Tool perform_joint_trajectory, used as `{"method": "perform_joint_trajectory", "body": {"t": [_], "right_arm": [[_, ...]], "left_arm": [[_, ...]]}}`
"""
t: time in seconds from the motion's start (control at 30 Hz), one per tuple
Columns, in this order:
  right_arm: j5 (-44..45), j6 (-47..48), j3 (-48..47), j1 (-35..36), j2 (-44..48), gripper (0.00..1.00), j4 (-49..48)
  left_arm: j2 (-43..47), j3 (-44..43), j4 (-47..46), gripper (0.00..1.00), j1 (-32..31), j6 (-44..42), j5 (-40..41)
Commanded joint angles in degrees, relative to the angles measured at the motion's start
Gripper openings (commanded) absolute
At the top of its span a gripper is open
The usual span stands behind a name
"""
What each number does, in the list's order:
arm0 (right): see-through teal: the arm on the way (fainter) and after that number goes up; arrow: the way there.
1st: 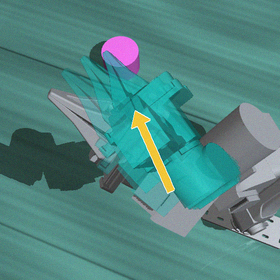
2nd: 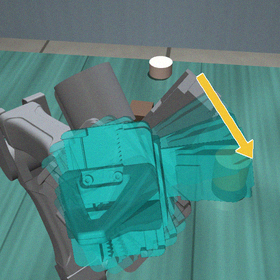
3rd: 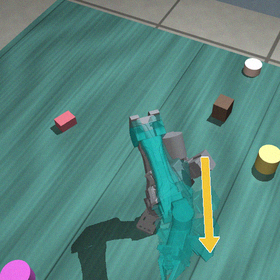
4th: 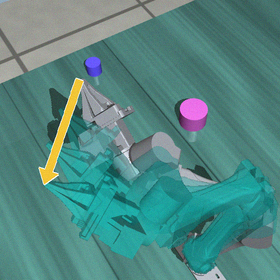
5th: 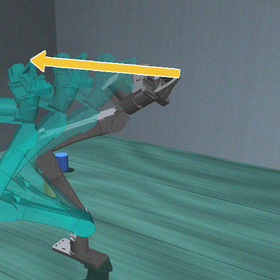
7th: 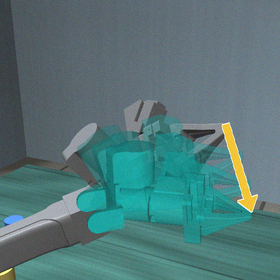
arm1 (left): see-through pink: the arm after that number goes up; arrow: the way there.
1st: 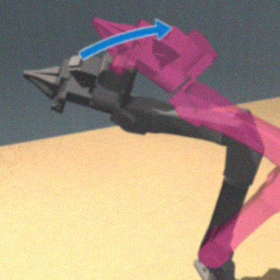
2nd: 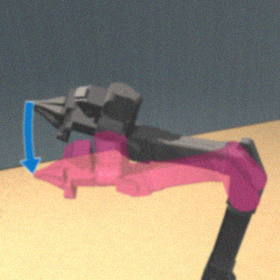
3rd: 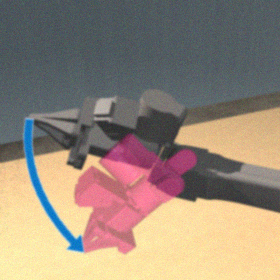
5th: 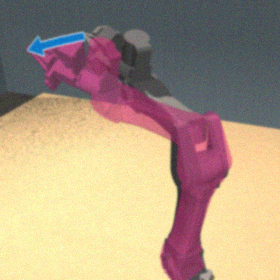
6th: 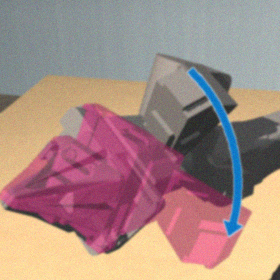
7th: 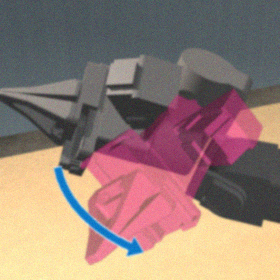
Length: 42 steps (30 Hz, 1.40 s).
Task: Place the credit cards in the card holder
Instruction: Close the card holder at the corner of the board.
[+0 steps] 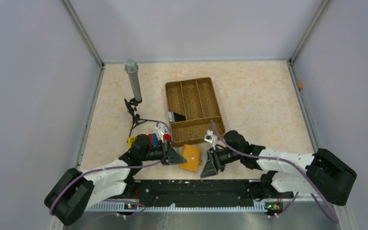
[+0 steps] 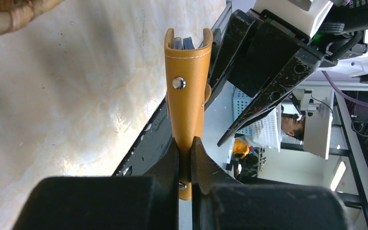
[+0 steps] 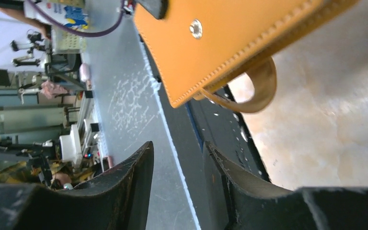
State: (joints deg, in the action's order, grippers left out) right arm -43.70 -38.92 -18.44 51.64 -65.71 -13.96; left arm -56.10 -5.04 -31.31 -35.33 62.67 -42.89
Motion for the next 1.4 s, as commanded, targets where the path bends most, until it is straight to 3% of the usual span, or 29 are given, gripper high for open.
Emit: {"method": "perform_joint_trajectory", "body": {"t": [0.0, 0.1, 0.2, 0.37, 0.57, 0.87, 1.2, 1.37], "right_arm": [[5.95, 2.53, -1.89, 0.55, 3.62, 0.42, 6.71], [16.73, -0.23, -3.11, 0.49, 8.03, 0.5, 13.55], [24.04, -5.58, -2.21, 0.44, 11.09, 0.61, 13.66], [31.67, -12.6, -0.36, 0.6, 15.86, 0.65, 13.16], [38.21, -18.34, -2.11, 2.88, 13.0, 0.54, 16.27], [50.58, -21.46, -10.02, 11.61, -0.17, 0.46, 17.56], [58.9, -17.28, -22.84, 14.51, -9.87, 0.44, 25.75], [62.28, -16.8, -29.94, 16.64, -15.98, 0.36, 33.53]], "left_arm": [[-1.27, 0.89, -5.27, 0.0, -0.01, -0.24, 2.7], [-1.9, 3.22, -8.23, 0.0, -2.41, 1.24, 6.64], [-1.76, 4.45, -9.36, 0.0, -7.08, 2.23, 14.0], [-2.47, 4.77, -10.33, 0.0, -12.35, 4.14, 24.58], [-7.48, 7.7, -14.88, 0.0, -13.36, 5.87, 31.03], [-17.27, 6.97, -15.03, 0.0, -14.14, 9.44, 31.06], [-13.05, 4.19, -4.17, 0.0, -15.2, 8.16, 33.77], [-10.89, 3.19, -0.95, 0.0, -15.46, 7.55, 34.65]]}}
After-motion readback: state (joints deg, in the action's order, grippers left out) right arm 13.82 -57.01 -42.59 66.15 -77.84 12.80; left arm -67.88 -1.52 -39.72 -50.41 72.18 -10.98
